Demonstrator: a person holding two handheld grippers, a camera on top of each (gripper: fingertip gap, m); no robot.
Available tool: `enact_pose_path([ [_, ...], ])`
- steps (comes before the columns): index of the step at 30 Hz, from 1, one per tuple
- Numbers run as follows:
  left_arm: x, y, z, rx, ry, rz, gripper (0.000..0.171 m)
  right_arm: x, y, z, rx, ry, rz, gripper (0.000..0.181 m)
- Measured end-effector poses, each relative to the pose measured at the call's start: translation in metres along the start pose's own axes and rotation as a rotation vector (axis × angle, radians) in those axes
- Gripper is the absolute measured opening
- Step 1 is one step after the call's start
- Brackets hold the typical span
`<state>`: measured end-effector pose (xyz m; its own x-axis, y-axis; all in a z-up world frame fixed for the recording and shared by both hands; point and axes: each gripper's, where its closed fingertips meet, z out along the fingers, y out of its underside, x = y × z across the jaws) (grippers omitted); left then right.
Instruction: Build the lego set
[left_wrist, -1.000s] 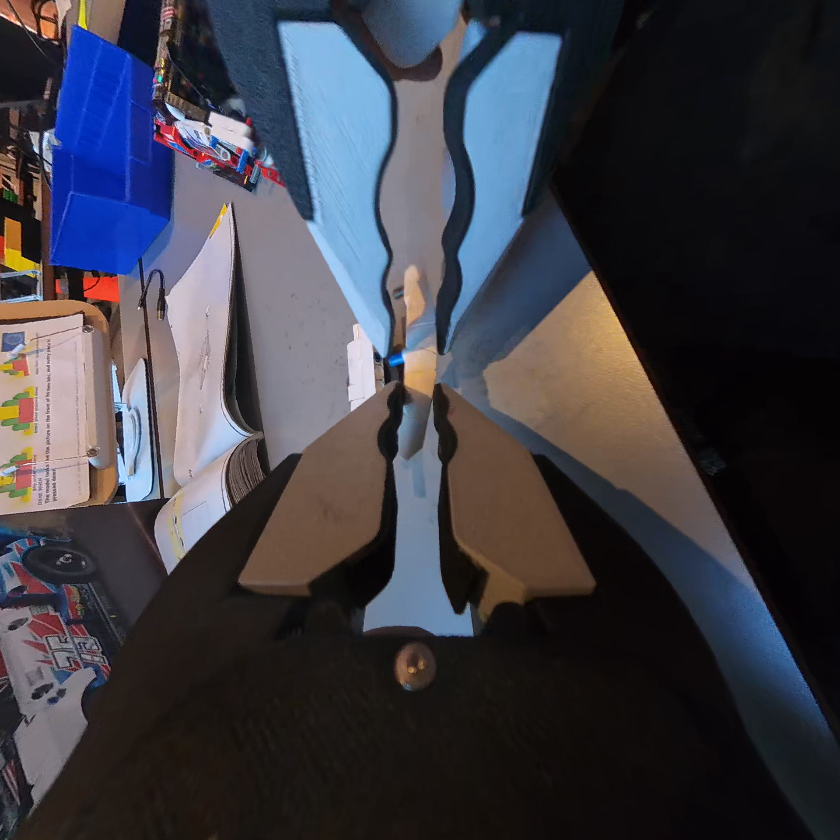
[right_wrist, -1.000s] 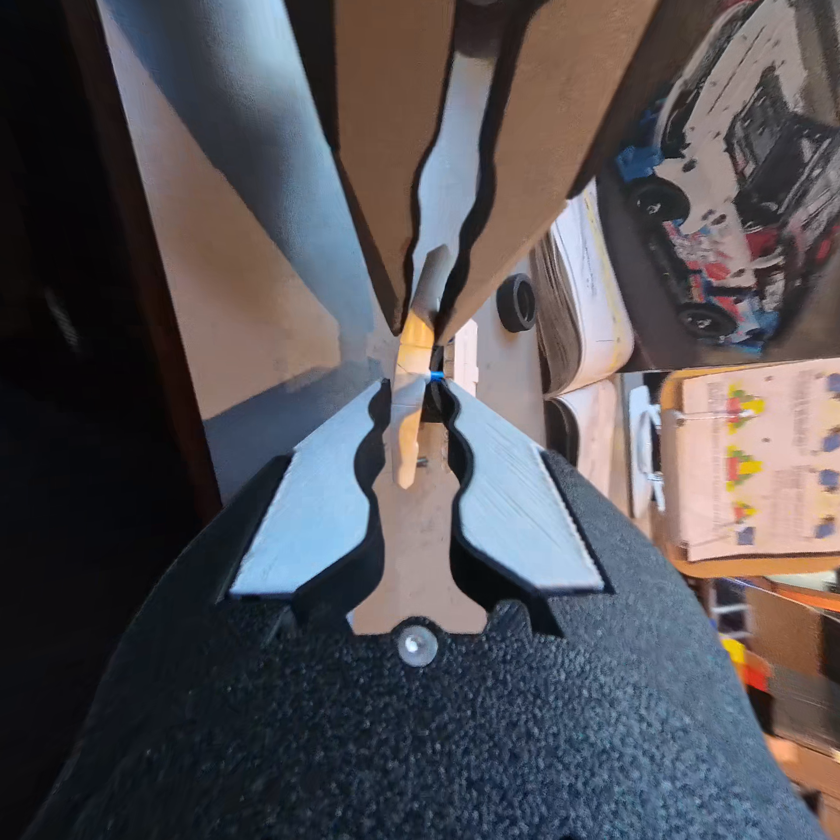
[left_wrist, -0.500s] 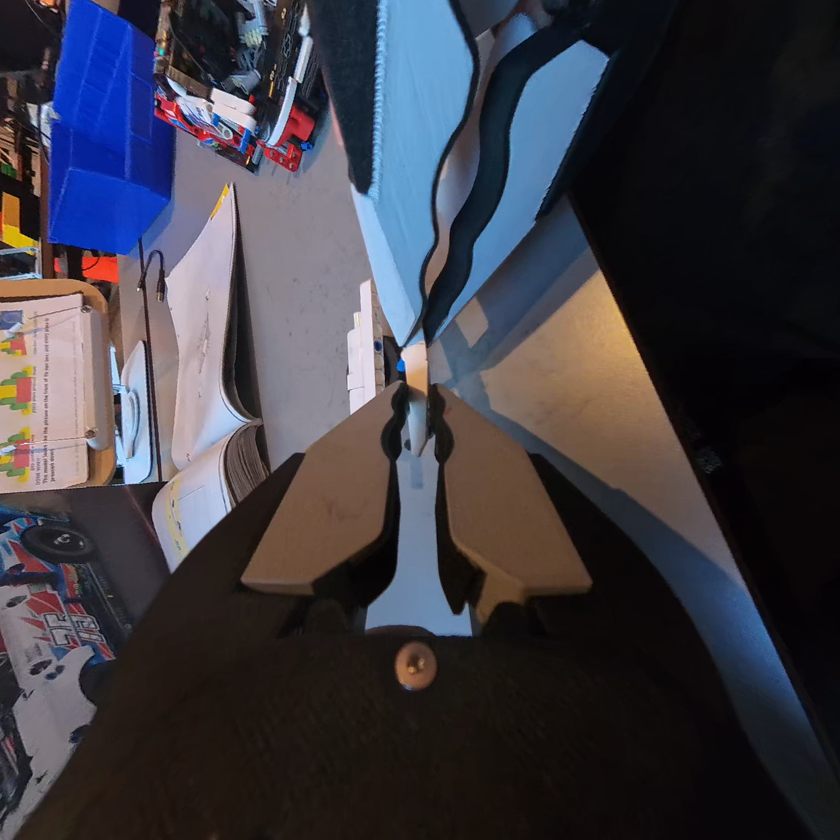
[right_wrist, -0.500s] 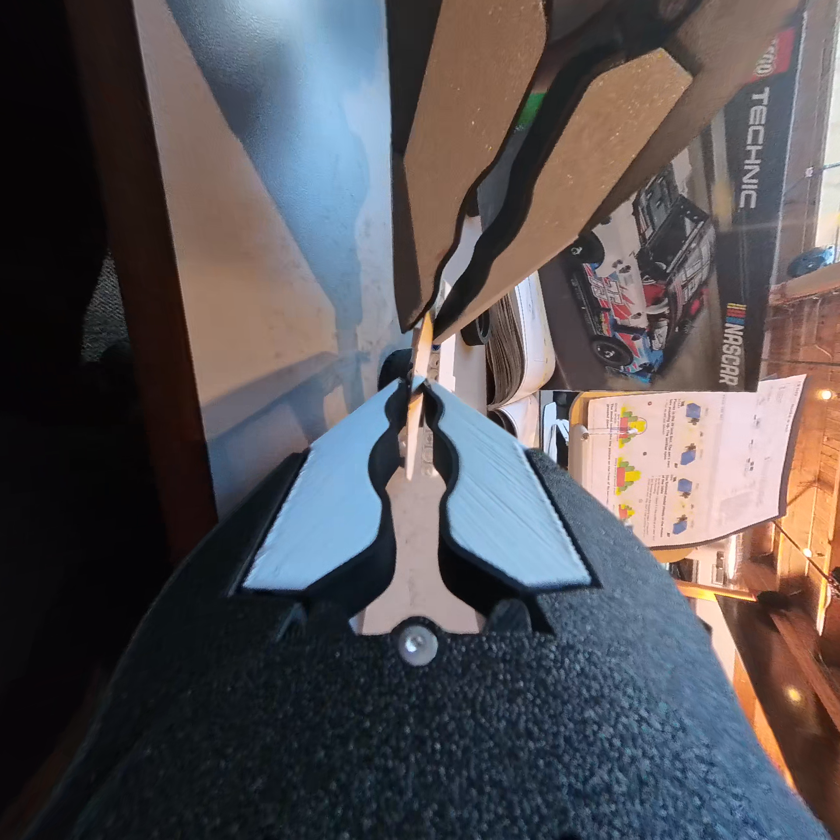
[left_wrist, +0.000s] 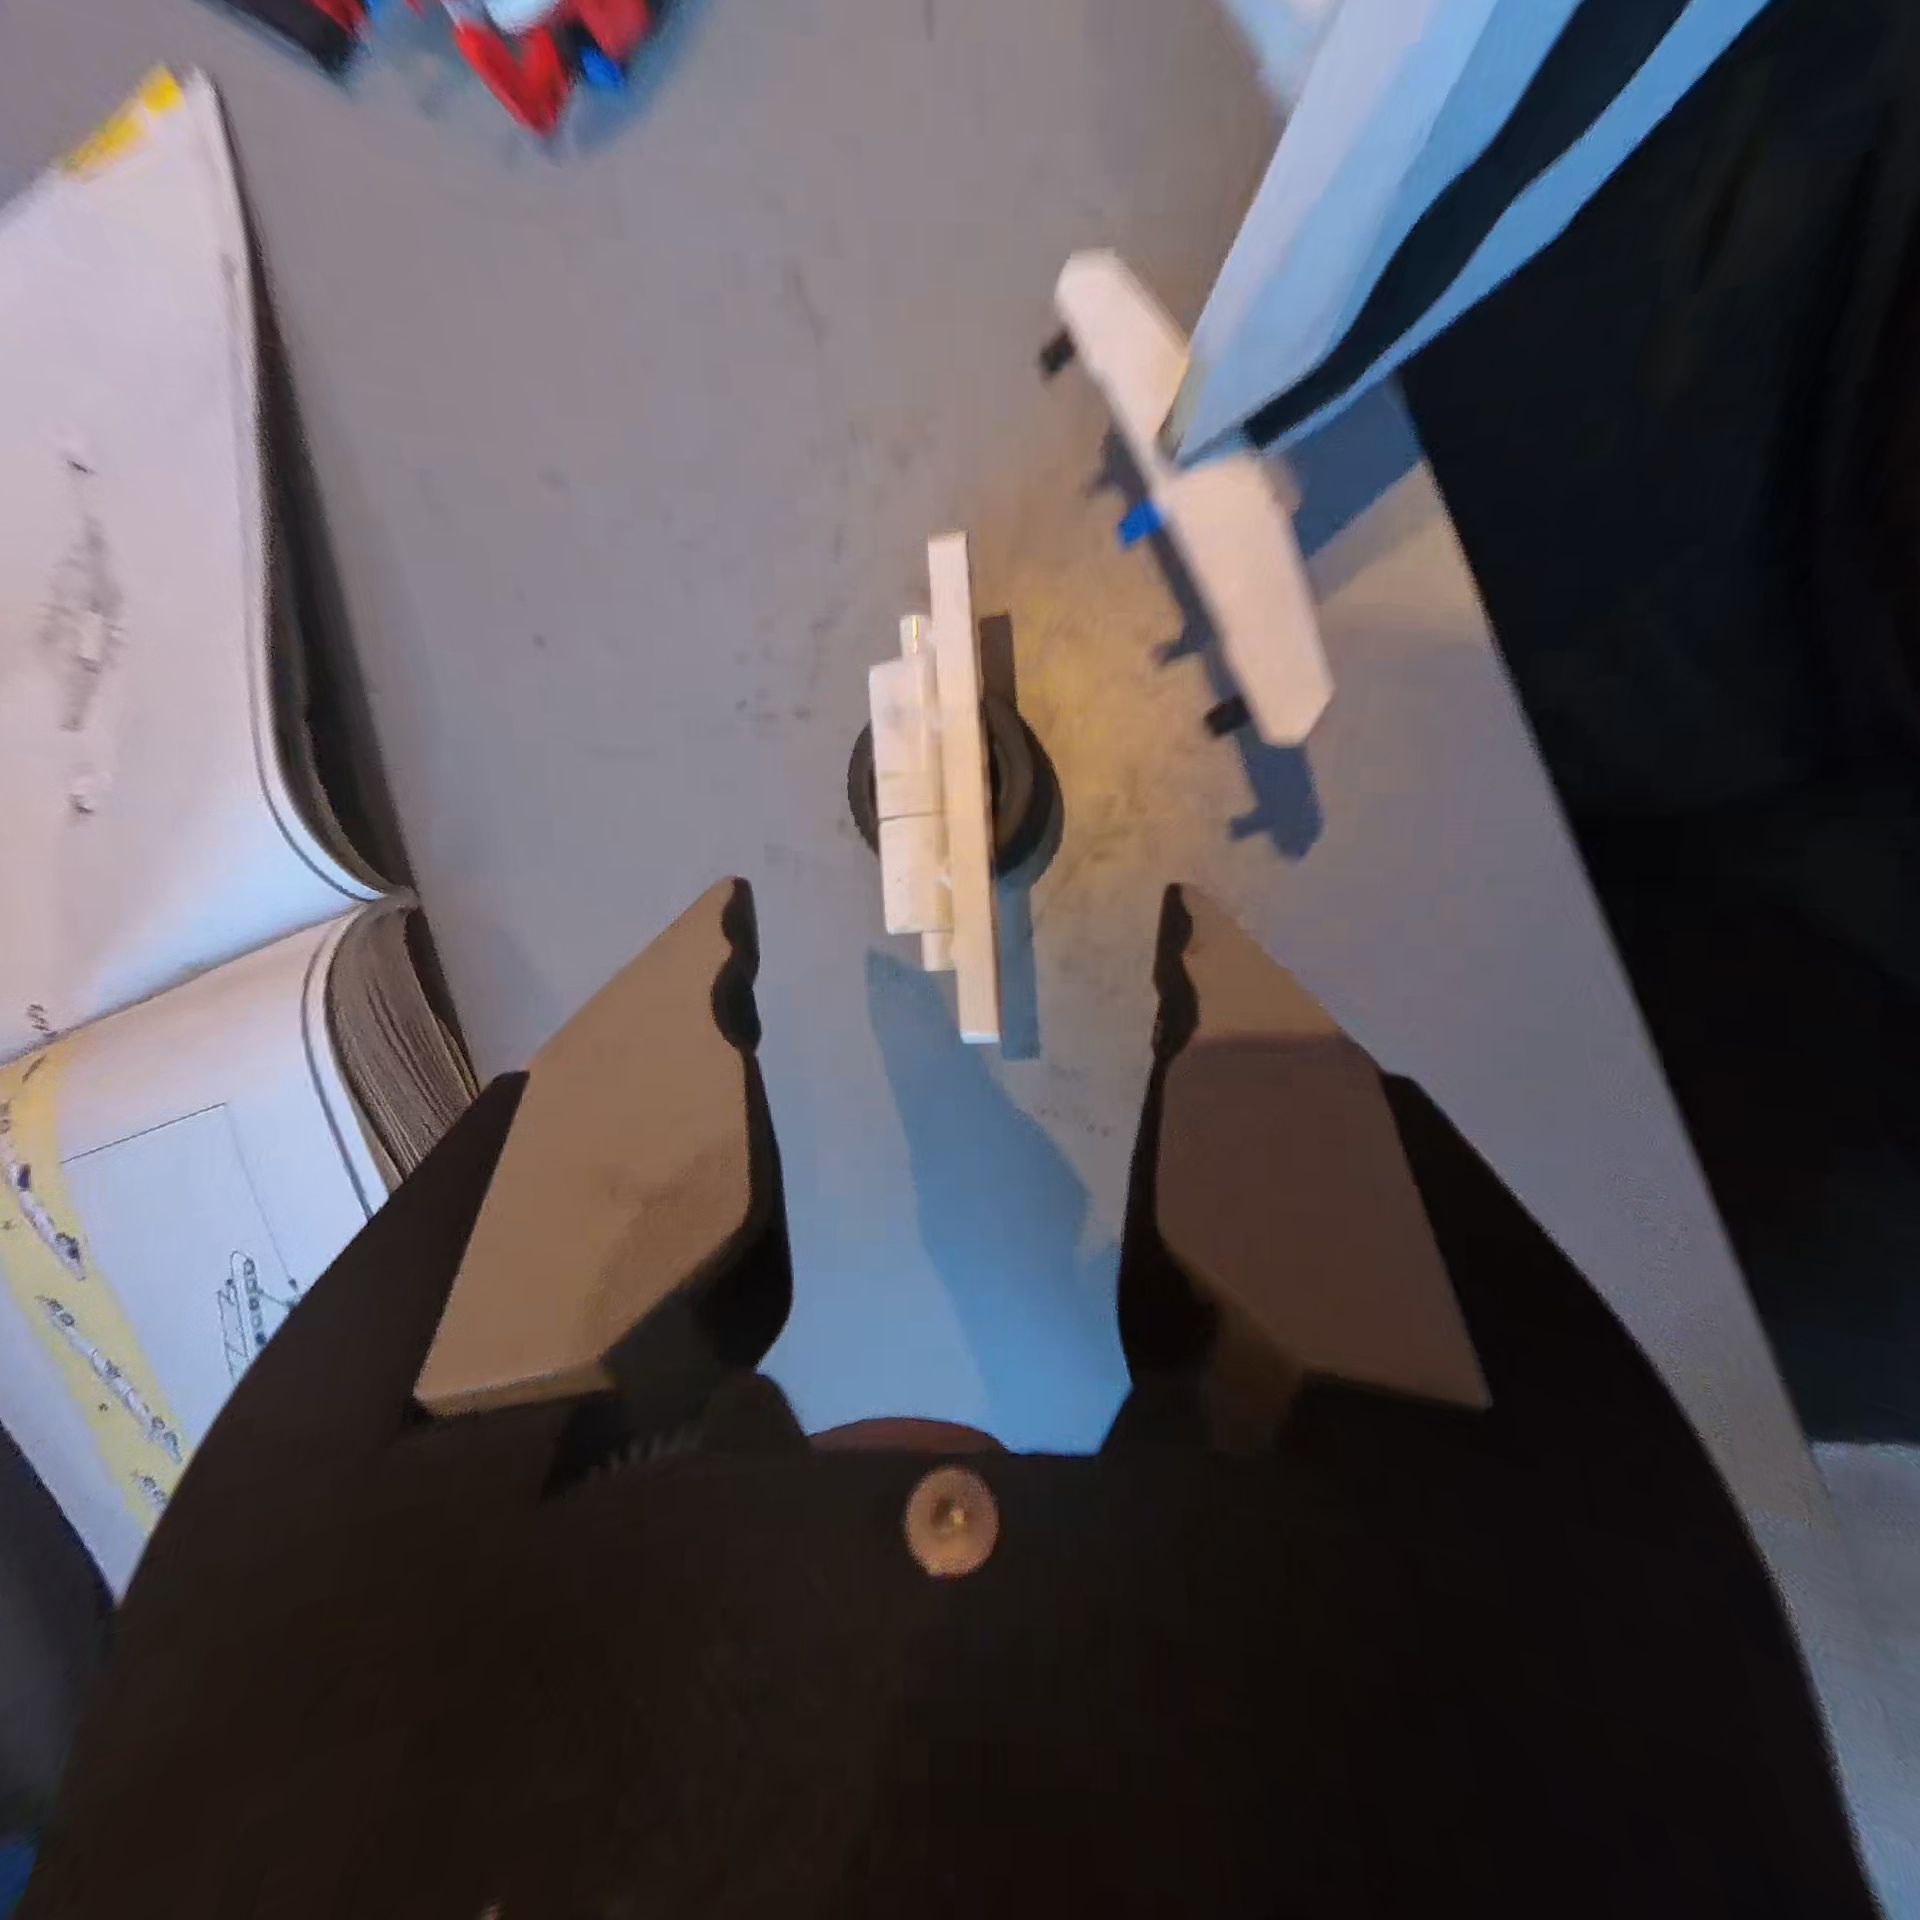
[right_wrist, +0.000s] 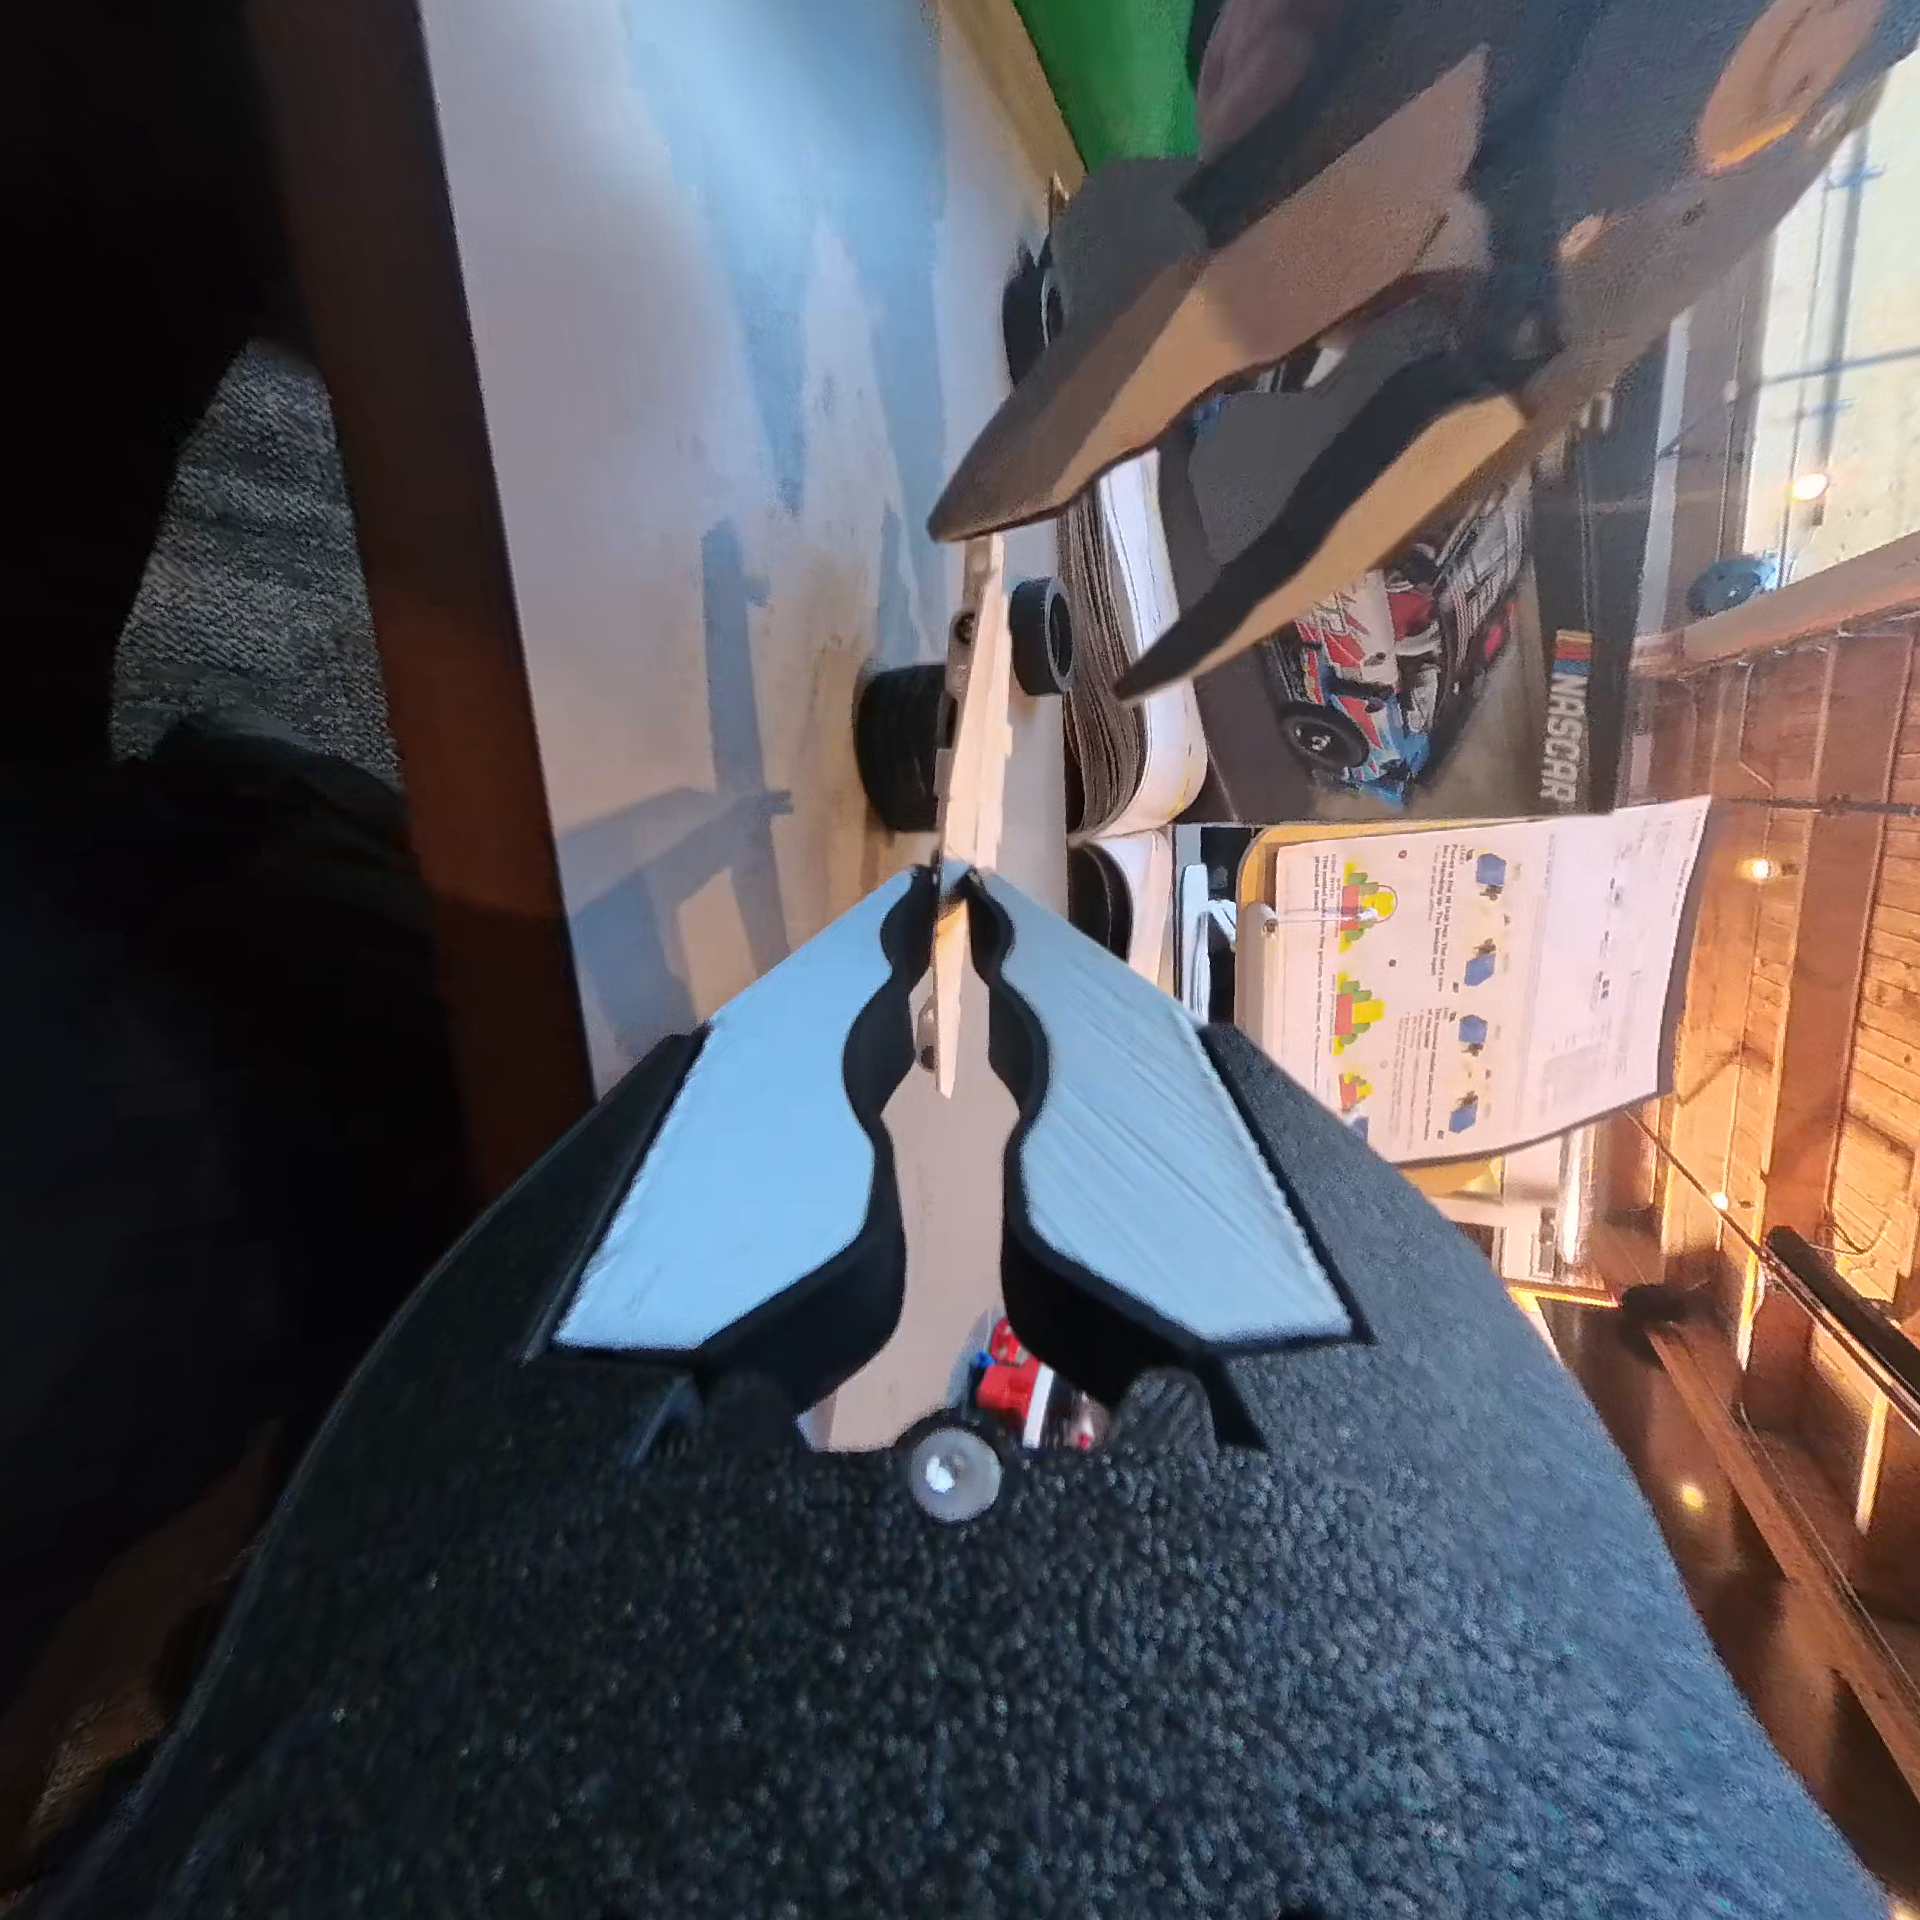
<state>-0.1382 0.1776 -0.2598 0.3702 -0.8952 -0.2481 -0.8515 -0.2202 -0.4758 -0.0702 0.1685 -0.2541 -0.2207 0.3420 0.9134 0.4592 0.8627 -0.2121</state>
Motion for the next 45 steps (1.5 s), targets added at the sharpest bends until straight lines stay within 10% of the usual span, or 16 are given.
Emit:
enact_pose_path([
  [12, 0.001, 0.002, 0.041, -0.05, 0.024, -0.279, 0.042, -0.002, 0.024, -0.019, -0.01, 0.025, -0.029, 0.006],
  [25, 0.015, -0.017, 0.038, 0.047, 0.053, -0.968, 0.055, -0.017, 0.04, 0.001, -0.03, 0.053, -0.157, 0.006],
  [45, 0.037, 0.004, 0.019, -0.049, -0.021, -0.497, 0.056, -0.024, 0.01, -0.001, 0.081, 0.067, -0.219, 0.006],
])
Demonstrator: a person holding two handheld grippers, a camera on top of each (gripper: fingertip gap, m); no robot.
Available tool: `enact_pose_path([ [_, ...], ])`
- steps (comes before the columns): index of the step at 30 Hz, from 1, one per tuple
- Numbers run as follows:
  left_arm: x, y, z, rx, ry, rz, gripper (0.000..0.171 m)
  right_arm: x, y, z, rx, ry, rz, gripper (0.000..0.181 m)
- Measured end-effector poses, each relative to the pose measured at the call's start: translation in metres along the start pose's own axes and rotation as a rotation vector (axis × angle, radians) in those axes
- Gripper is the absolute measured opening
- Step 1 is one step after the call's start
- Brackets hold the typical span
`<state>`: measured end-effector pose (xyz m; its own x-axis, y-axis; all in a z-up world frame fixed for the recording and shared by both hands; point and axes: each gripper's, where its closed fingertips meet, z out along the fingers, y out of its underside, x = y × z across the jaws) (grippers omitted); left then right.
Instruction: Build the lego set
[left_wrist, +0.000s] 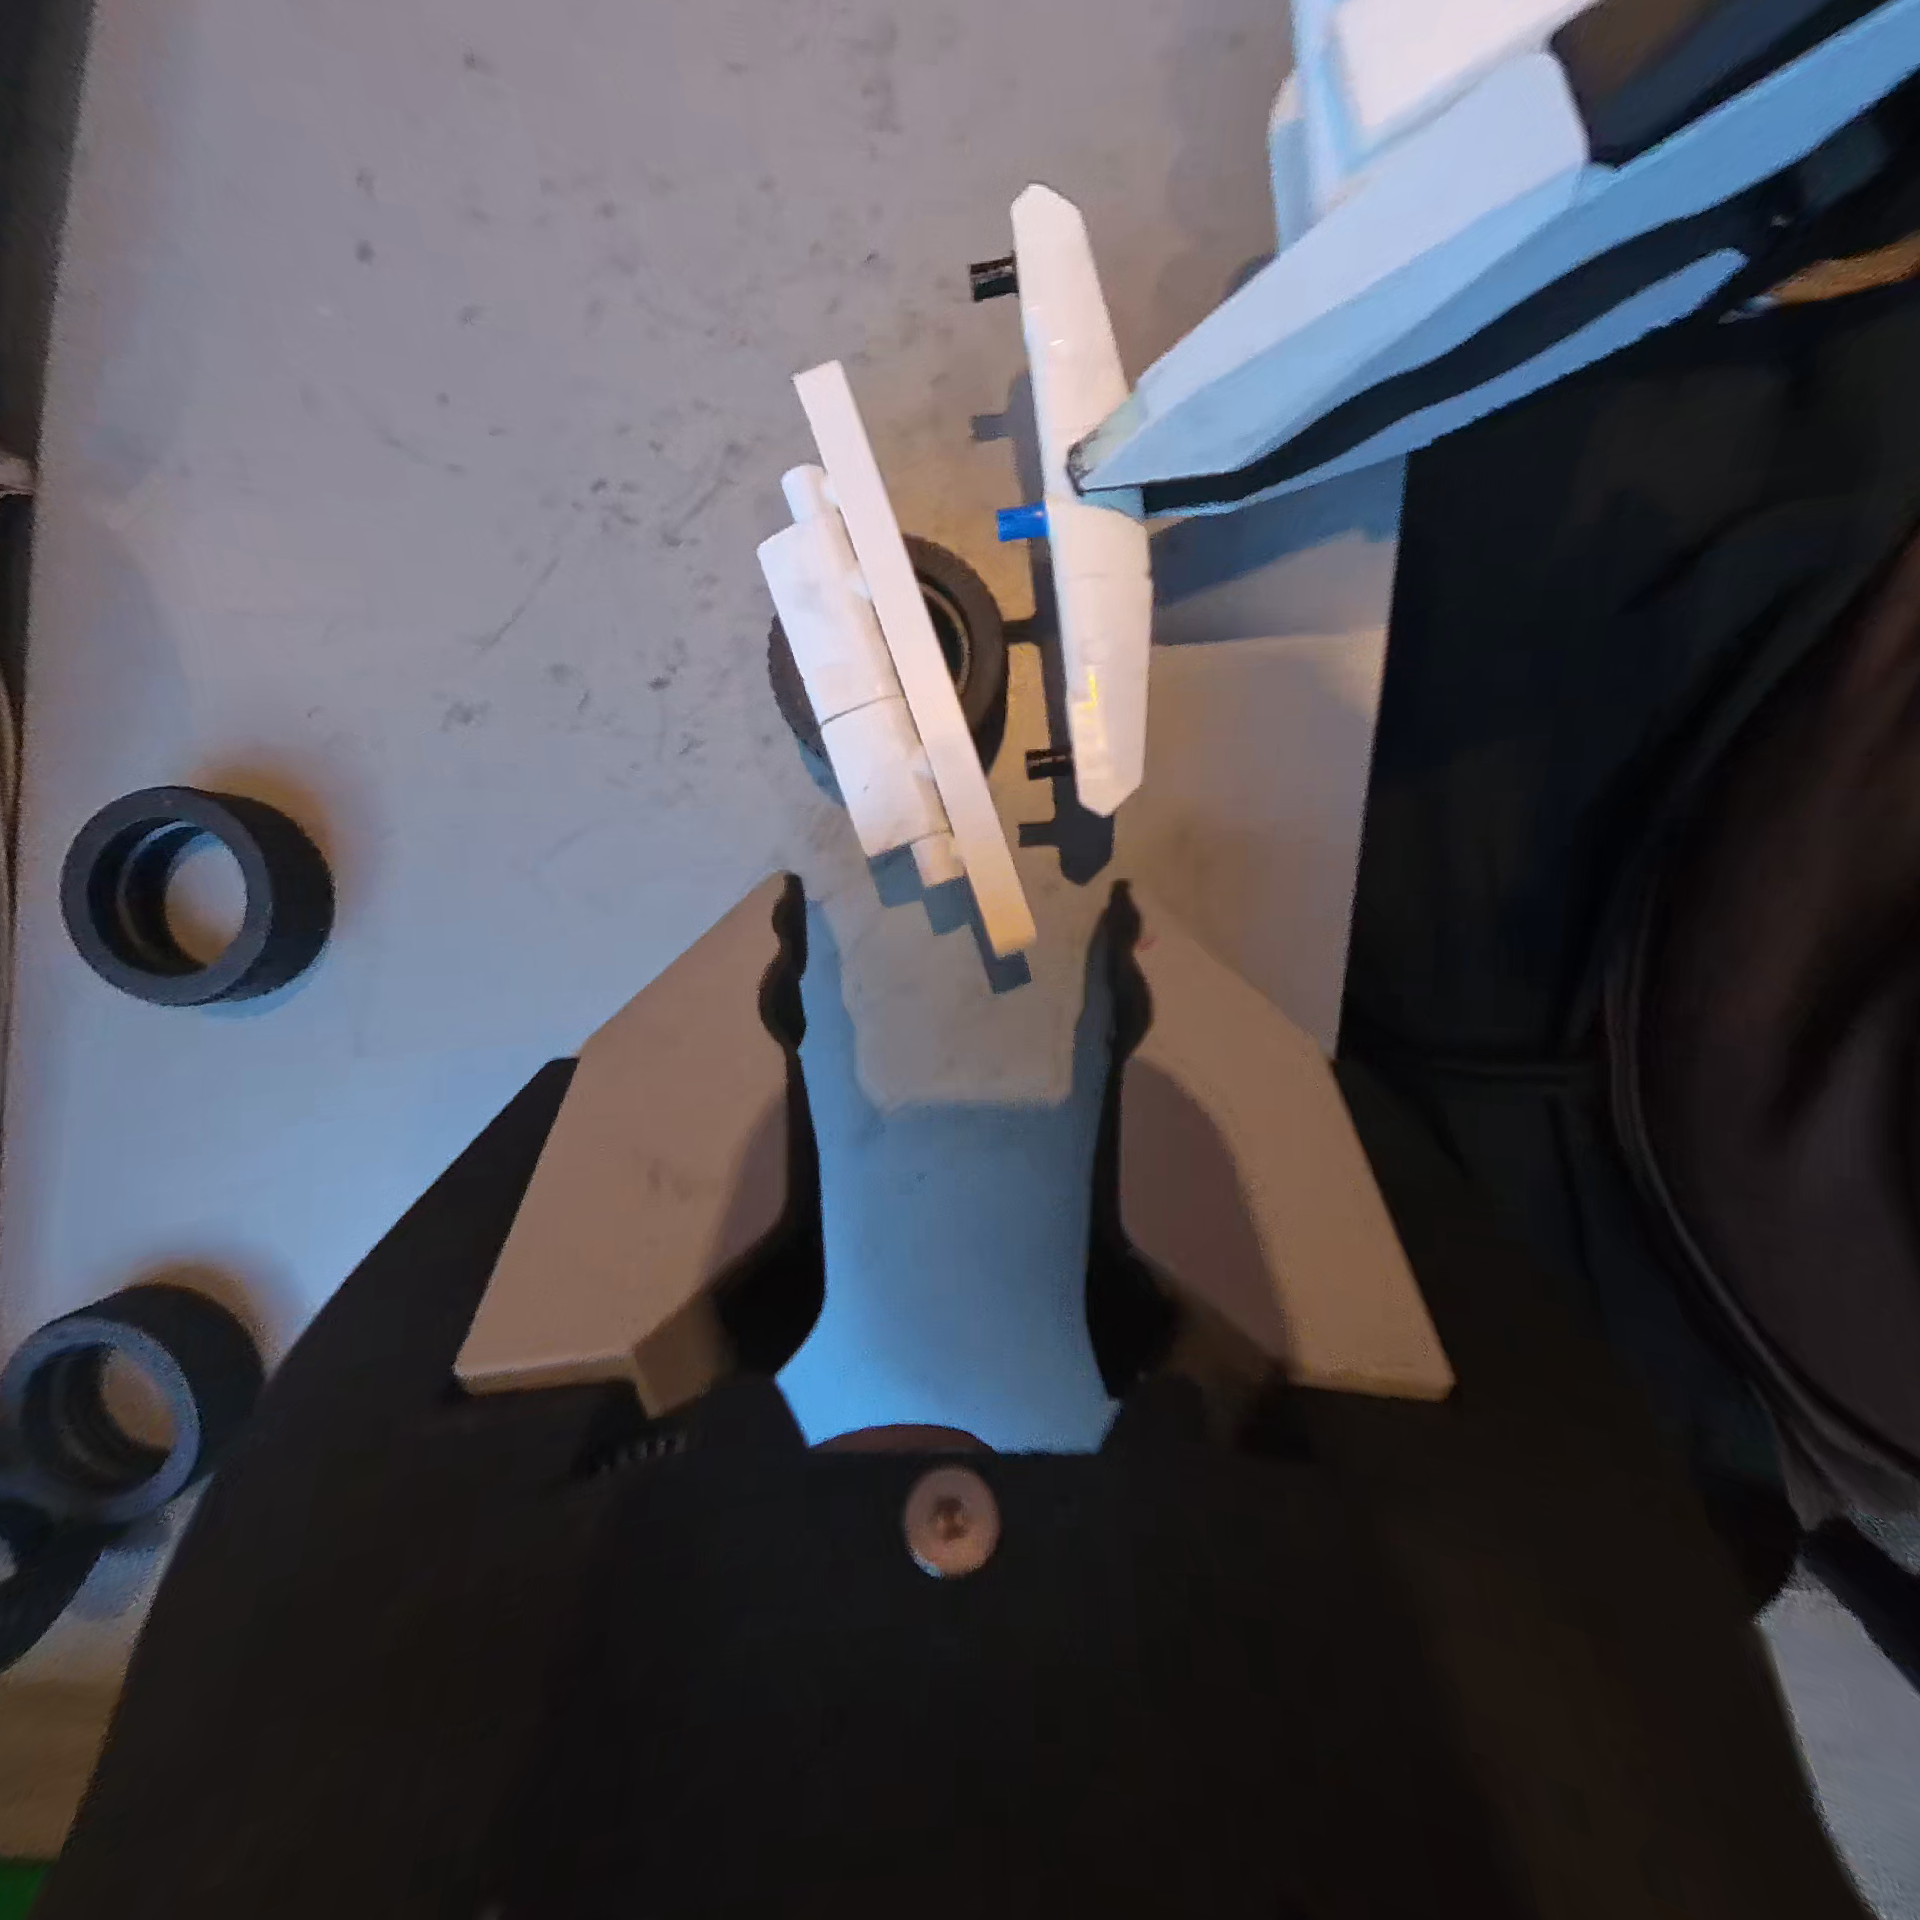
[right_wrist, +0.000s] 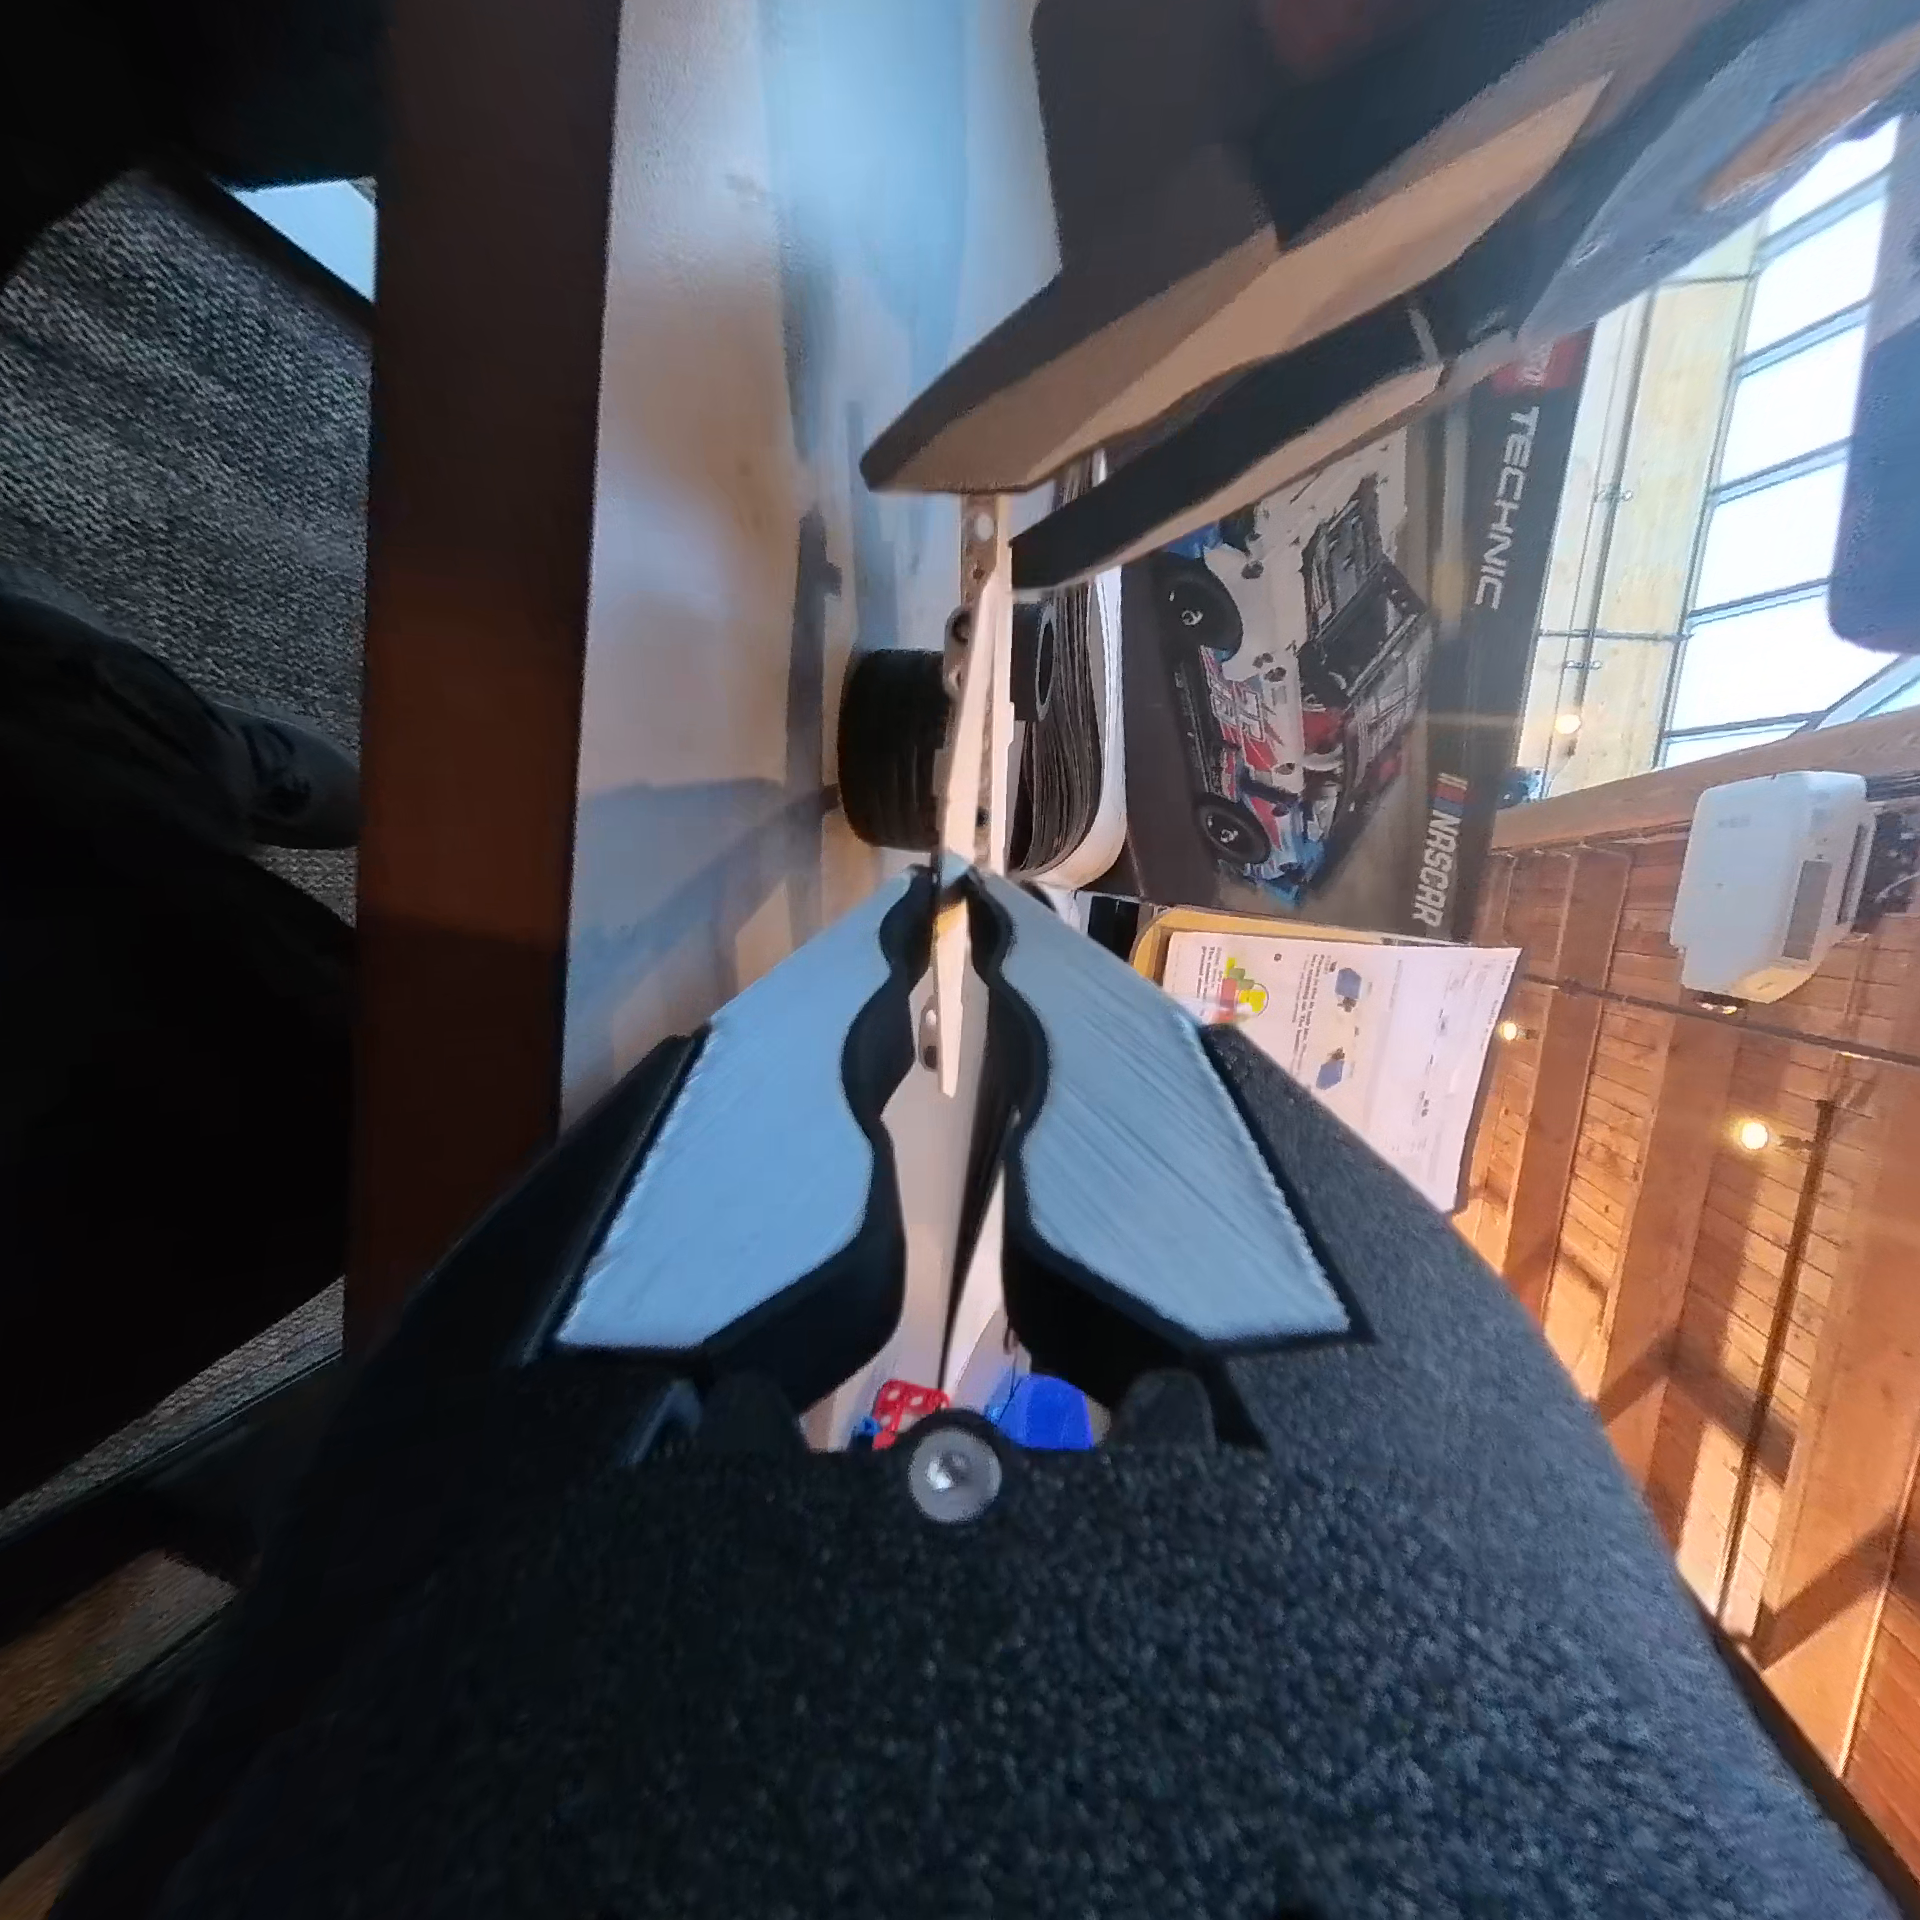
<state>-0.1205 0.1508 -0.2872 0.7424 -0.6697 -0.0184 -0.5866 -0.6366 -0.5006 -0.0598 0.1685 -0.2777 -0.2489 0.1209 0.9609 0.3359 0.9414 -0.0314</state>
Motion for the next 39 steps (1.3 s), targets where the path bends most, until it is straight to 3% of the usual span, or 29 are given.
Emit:
enact_pose_path([
  [4, -0.003, 0.007, -0.017, 0.067, 0.097, 0.04, 0.065, 0.0, -0.01, 0.002, 0.06, 0.021, -0.042, 0.006],
  [9, -0.002, 0.007, -0.029, 0.067, 0.157, 0.07, 0.077, 0.004, -0.011, 0.008, 0.061, 0.042, -0.048, 0.006],
  [14, -0.001, 0.004, -0.023, 0.072, 0.198, 0.173, 0.078, 0.003, -0.016, 0.009, 0.096, 0.045, -0.052, 0.006],
  [22, -0.003, -0.014, -0.018, 0.124, 0.288, 0.147, 0.08, 0.0, -0.013, 0.011, 0.109, 0.045, -0.051, 0.006],
  [26, 0.008, -0.016, -0.009, 0.078, 0.292, 0.153, 0.095, 0.0, -0.013, 0.012, 0.117, 0.043, -0.046, 0.007],
  [31, 0.011, -0.015, -0.002, -0.001, 0.315, 0.278, 0.092, 0.002, -0.012, 0.012, 0.125, 0.038, -0.037, 0.006],
  [35, 0.012, -0.022, -0.008, 0.005, 0.454, 0.268, 0.089, 0.003, -0.015, 0.012, 0.13, 0.045, -0.042, 0.006],
  [39, 0.009, -0.025, -0.006, 0.009, 0.482, 0.265, 0.085, 0.003, -0.013, 0.013, 0.124, 0.042, -0.049, 0.006],
])
